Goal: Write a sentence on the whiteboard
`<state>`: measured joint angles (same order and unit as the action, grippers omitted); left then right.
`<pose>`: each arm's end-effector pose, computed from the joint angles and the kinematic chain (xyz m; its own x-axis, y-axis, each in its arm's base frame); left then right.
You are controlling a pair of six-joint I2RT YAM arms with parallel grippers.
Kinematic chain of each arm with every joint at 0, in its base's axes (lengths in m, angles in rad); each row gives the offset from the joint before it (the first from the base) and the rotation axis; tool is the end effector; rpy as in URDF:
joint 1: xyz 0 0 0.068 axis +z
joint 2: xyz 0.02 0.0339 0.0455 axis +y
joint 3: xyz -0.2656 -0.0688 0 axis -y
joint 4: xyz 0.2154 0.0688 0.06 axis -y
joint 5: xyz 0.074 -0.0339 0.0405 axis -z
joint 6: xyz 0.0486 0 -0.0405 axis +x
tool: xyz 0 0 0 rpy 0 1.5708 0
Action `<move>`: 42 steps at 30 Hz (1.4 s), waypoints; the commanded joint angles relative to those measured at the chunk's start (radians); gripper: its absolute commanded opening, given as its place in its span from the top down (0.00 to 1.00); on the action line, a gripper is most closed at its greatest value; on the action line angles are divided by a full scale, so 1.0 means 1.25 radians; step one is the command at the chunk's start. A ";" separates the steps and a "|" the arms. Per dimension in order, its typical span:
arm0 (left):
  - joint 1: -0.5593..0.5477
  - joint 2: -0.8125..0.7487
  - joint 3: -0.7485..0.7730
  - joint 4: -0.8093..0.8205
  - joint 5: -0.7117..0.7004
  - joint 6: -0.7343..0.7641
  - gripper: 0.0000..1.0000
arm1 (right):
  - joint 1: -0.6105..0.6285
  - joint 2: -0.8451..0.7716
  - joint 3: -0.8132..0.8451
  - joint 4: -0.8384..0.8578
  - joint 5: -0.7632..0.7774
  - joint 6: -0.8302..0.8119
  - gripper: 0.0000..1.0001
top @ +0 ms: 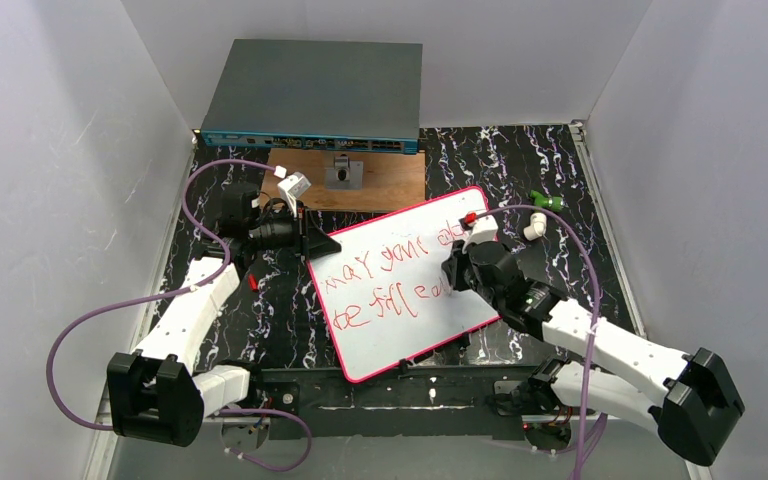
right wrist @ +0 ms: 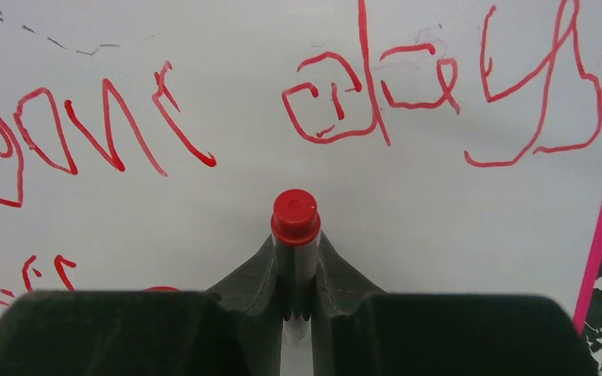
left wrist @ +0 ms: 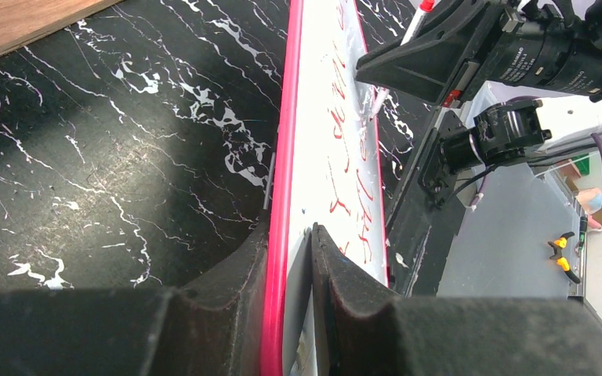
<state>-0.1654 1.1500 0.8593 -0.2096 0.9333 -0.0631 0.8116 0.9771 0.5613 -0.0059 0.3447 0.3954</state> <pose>0.2159 -0.0756 0.3023 -0.5222 0.0491 -0.8514 0.7621 0.4750 -0.4400 0.1509 0.1352 0.2525 -0.4412 0.0617 -0.8953 -0.3257 0.9186 0.2238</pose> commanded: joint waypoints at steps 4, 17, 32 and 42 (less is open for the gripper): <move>-0.003 -0.008 0.002 0.003 -0.098 0.099 1.00 | -0.003 -0.127 0.061 -0.171 0.042 -0.018 0.99; -0.003 -0.006 -0.008 0.025 -0.098 0.084 1.00 | -0.003 -0.403 -0.071 0.054 0.144 -0.031 0.99; -0.015 -0.014 -0.009 0.040 -0.084 0.069 1.00 | 0.001 -0.501 -0.389 0.582 0.134 -0.188 0.99; -0.016 -0.002 -0.005 0.043 -0.080 0.070 1.00 | 0.000 -0.434 -0.415 0.705 0.121 -0.189 0.99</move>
<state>-0.1757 1.1500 0.8589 -0.1799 0.9356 -0.0723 0.8120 0.3969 0.0425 0.7181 0.4881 0.1749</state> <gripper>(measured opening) 0.185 0.206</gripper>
